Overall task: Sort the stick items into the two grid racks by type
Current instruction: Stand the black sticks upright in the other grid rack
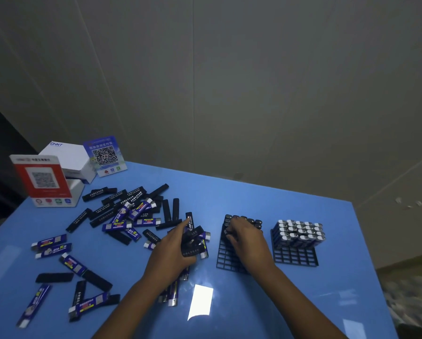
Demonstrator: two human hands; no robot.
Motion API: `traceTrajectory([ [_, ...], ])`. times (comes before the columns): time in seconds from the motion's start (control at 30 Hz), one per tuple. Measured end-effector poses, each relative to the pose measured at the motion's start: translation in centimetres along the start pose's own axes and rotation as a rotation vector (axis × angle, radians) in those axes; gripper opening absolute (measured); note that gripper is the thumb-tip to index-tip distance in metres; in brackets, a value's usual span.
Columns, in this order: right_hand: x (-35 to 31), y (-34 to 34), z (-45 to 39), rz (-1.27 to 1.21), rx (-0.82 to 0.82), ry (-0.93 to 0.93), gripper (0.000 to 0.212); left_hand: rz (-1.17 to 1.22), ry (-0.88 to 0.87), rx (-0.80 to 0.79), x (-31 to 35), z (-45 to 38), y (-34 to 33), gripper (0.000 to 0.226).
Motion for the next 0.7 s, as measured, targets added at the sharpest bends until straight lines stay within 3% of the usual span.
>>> traceTrajectory([
  [0.33,0.1,0.6,0.0,0.057,-0.004,0.011,0.007,0.008,-0.02,-0.022,0.4,0.5,0.1,0.092],
  [0.47,-0.5,2.0,0.2,-0.251,0.018,-0.115,0.003,0.005,-0.066,-0.032,1.1,0.5,-0.2,0.093],
  [0.57,-1.3,2.8,0.6,-0.576,-0.088,-0.22,0.005,-0.016,-0.105,-0.048,2.1,0.4,-0.8,0.092],
  [0.7,-1.5,3.4,1.6,-0.716,-0.132,-0.247,0.008,-0.038,-0.141,-0.093,3.5,0.5,-1.8,0.094],
])
Point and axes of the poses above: each hand's wrist, its own z-axis away from the middle knuckle, its own y-axis out of the back of the hand, x = y × z, the point moved 1 cm from there along -z, towards the middle knuckle, and after that the axes turned 2 degrees about x, right-handed, at the moved point
